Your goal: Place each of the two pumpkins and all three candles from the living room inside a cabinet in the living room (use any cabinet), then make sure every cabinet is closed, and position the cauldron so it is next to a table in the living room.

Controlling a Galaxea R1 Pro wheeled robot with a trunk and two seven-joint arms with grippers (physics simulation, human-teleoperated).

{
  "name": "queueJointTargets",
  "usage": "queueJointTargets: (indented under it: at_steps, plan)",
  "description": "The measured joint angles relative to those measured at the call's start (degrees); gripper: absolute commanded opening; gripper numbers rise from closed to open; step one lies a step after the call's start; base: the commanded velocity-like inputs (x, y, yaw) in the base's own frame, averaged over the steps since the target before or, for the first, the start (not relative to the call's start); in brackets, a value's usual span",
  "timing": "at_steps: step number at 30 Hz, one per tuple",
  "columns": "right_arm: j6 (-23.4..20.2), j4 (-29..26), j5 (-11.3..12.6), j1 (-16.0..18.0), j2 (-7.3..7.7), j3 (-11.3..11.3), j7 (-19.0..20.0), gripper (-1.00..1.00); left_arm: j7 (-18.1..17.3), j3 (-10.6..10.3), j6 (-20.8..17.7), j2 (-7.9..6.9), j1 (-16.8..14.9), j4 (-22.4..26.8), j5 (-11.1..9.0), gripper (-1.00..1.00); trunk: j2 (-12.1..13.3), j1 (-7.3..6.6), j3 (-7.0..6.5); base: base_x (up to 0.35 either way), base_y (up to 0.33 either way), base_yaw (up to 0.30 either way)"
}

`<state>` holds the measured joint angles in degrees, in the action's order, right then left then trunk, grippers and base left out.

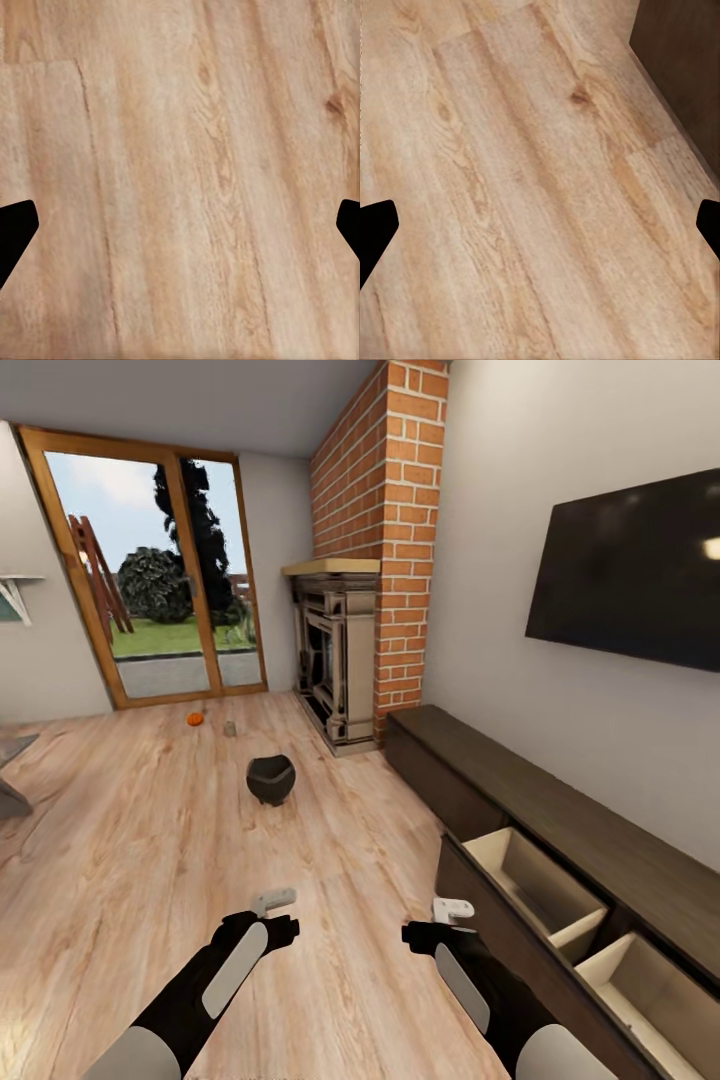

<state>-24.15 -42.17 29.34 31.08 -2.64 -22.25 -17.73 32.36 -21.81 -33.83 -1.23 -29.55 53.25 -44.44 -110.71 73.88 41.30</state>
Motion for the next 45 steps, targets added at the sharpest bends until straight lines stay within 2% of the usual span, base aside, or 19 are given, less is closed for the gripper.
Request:
queueJointTargets:
  at_steps: [6,14,27,33,45]
  plan:
    - [0.0,0.0,0.0,0.0,0.05,0.0,0.0,1.0,0.0,0.0,0.0,-0.06,0.0,0.0,0.0,1.0,0.0,0.0,0.0,0.0,-0.055,0.18]
    - [0.0,0.0,0.0,0.0,0.04,0.0,0.0,1.0,0.0,0.0,0.0,-0.02,0.0,0.0,0.0,1.0,0.0,0.0,0.0,0.008,-0.181,0.016]
    - [0.0,-0.1,0.0,0.0,0.02,0.0,0.0,1.0,-0.1,0.0,0.0,-0.02,0.0,0.0,0.0,1.0,0.0,-0.01,0.0,0.11,-0.014,0.03]
    - [0.0,0.0,0.0,0.0,-0.04,0.0,0.0,1.0,-0.1,0.0,-0.1,0.05,0.0,-0.1,0.0,1.0,0.0,-0.03,0.0,0.264,0.0,0.083]
    - [0.0,0.0,-0.1,0.0,-0.04,-0.1,0.0,1.0,0.0,0.0,-0.1,0.06,0.0,-0.2,0.0,1.0,0.0,-0.03,0.0,0.316,0.0,0.264]
